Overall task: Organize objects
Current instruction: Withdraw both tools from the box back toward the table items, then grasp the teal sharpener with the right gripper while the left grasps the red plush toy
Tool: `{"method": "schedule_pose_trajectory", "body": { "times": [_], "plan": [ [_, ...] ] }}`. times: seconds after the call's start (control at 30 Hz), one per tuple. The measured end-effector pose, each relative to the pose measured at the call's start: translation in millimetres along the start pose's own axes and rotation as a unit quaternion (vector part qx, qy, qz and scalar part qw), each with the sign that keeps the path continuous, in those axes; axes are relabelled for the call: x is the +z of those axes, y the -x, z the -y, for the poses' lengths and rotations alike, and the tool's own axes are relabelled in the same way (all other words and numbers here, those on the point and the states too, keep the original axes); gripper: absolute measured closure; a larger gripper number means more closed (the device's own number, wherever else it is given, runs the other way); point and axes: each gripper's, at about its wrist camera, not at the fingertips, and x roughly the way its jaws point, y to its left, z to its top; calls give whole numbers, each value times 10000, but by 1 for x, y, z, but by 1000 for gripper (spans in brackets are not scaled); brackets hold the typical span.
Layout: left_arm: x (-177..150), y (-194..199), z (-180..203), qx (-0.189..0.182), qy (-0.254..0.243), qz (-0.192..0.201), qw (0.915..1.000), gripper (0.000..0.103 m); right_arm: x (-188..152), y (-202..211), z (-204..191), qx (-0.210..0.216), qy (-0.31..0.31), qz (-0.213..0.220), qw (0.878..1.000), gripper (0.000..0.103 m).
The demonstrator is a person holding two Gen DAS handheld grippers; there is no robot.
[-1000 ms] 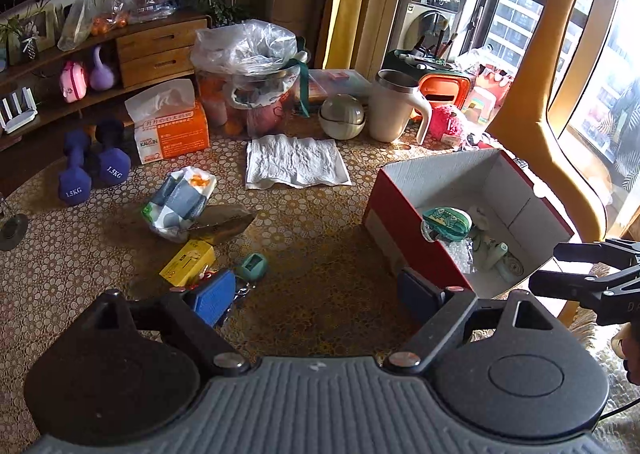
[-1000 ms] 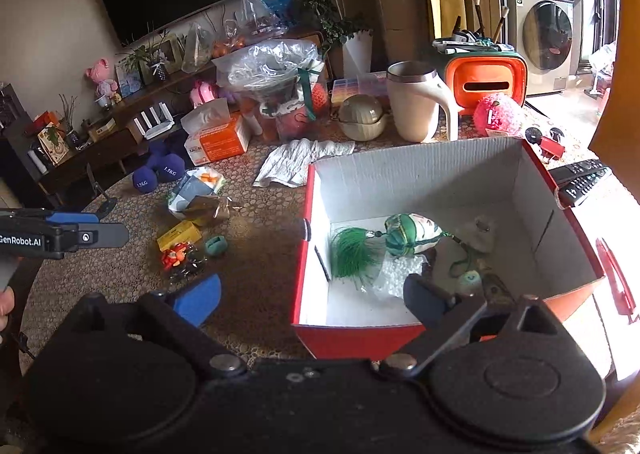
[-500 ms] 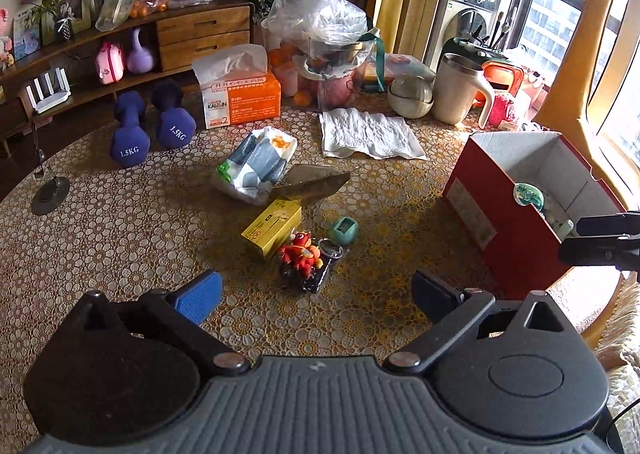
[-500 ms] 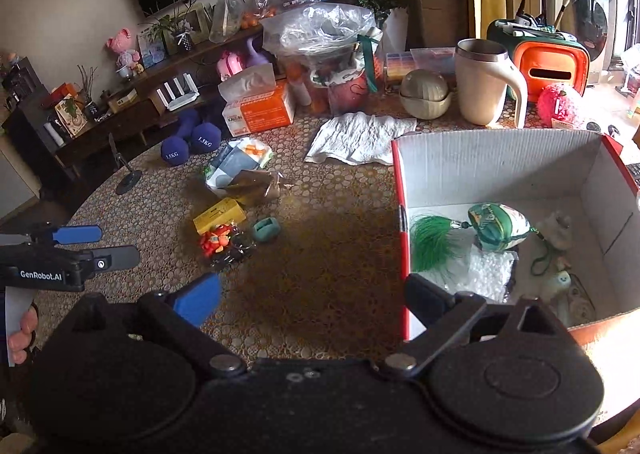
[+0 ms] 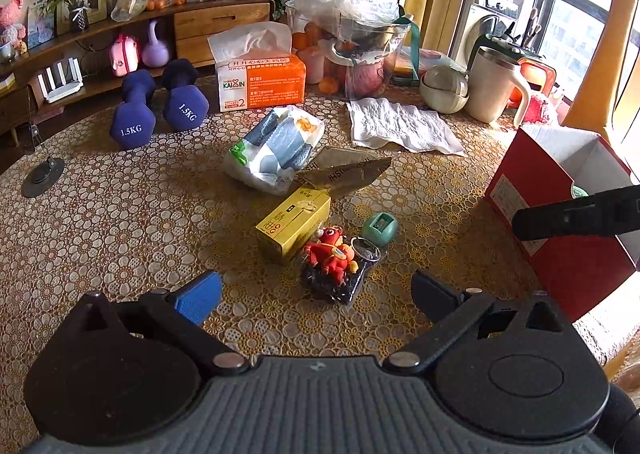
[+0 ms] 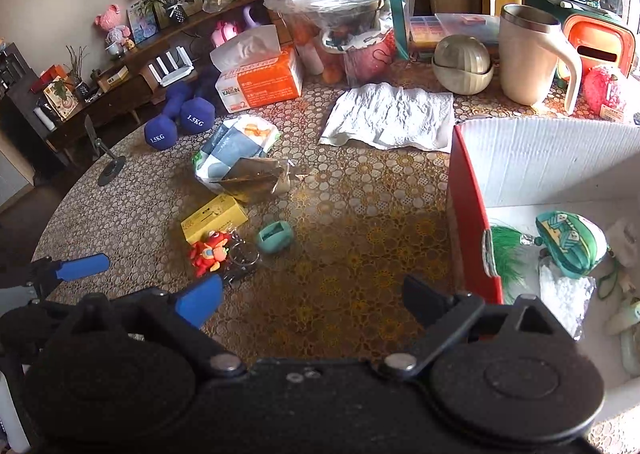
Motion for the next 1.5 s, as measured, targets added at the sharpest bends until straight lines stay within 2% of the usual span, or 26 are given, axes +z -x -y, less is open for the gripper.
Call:
{"method": "schedule_pose_trajectory", "body": {
  "times": [0.4, 0.53, 0.63, 0.7, 0.77, 1.03, 1.17, 1.3, 1.37, 1.5],
  "plan": [
    [0, -36, 15, 150, -246, 244, 9993, 2, 31, -67, -3, 89, -96, -455, 9989, 13],
    [-1, -42, 17, 213, -243, 363, 9988, 4, 38, -85, -9, 97, -30, -595, 9982, 18],
    [-2, -48, 21, 250, -349, 381, 9984, 13, 42, -95, -14, 123, 26, -654, 9978, 21],
    [-4, -52, 24, 278, -435, 371, 9980, 25, 43, -101, -17, 125, 58, -690, 9975, 24],
    [-5, -55, 27, 291, -522, 366, 9975, 33, 43, -106, -19, 143, 105, -747, 9970, 29],
    [-5, -68, 32, 249, -632, 308, 9972, 49, 44, -122, -26, 174, 194, -893, 9957, 44],
    [-5, -72, 30, 247, -575, 306, 9976, 60, 43, -129, -29, 164, 231, -948, 9951, 52],
    [-4, -73, 29, 260, -553, 320, 9976, 63, 41, -133, -33, 143, 319, -965, 9947, 59],
    [-5, -73, 30, 278, -601, 336, 9972, 63, 41, -134, -34, 154, 332, -955, 9948, 65],
    [-6, -72, 31, 296, -651, 364, 9968, 64, 40, -133, -35, 171, 320, -910, 9952, 67]
  ]
}}
